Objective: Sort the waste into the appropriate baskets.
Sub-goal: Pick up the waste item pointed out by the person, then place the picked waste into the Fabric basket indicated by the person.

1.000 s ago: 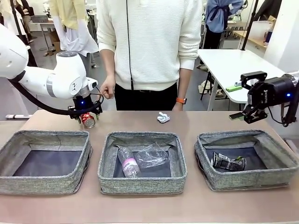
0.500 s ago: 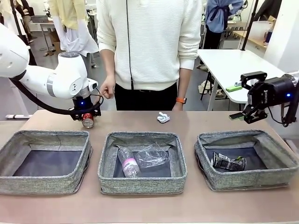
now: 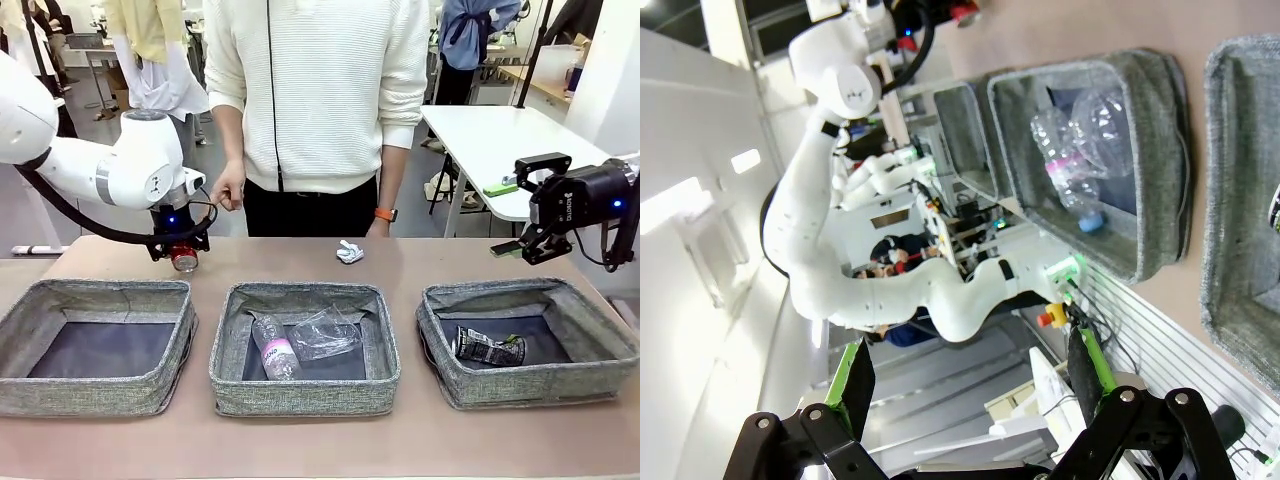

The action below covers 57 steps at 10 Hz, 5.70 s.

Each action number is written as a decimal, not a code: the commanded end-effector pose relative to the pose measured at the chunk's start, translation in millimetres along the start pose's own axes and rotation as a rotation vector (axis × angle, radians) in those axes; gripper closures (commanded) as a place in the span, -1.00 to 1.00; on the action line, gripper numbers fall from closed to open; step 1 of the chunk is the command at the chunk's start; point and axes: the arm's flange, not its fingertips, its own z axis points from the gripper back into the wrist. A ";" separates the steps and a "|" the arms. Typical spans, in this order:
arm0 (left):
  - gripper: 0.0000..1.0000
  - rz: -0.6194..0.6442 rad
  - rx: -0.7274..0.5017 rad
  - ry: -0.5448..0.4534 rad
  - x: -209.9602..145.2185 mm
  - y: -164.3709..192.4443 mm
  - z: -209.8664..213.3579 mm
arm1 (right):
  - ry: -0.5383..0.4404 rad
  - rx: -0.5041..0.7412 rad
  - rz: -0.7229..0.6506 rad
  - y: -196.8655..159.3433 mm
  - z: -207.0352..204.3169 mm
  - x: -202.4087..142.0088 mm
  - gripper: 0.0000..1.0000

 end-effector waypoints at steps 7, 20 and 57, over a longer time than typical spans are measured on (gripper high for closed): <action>1.00 -0.183 -0.216 -0.105 -213.0 136.2 236.3 | 0.014 -0.004 0.020 1.4 3.3 -0.7 -1.00; 1.00 -0.325 -0.329 -0.135 -286.4 -13.7 386.3 | 0.014 -0.004 0.020 1.4 3.3 -0.7 -1.00; 1.00 -0.303 -0.427 0.008 -393.6 -138.5 439.9 | -0.045 -0.047 0.022 -29.3 64.9 -14.3 -1.00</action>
